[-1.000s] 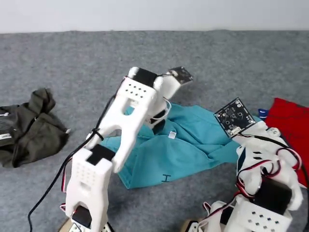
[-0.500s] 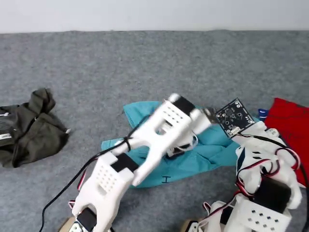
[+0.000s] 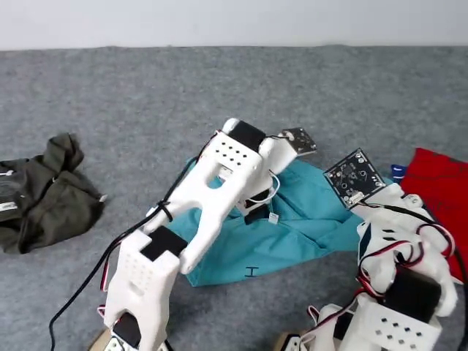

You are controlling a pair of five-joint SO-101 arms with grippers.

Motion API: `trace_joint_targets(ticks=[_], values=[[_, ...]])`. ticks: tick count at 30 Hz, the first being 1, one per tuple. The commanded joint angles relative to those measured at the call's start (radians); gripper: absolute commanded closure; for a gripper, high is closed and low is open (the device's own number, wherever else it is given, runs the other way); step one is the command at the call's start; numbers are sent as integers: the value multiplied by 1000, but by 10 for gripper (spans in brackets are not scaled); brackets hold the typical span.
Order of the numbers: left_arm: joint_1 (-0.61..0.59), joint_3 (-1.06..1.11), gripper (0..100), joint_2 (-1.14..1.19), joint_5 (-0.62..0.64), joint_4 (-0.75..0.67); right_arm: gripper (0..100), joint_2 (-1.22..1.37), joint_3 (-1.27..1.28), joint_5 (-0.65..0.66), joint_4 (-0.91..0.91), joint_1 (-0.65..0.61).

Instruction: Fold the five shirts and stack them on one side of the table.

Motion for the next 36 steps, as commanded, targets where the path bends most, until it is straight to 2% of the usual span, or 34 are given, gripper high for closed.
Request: trace_joint_targets(ticks=[1,10,18,24,33,36], values=[[-5,-4,812,5,0,6,988,-1,-6,8,-7,-7],[-5,-4,811,132,-2,-18,988,-1,-6,8,-7,-7],[18,-4,821,150,-2,-43,988,-1,-6,8,-5,-7],[29,-51,951,149,-2,-9,988,-2,-6,8,-5,-7],[23,-76,985,141,-2,23,988,-2,-6,8,-5,-7],[9,-90,985,74,5,25,988,-7,-6,8,-5,-5]])
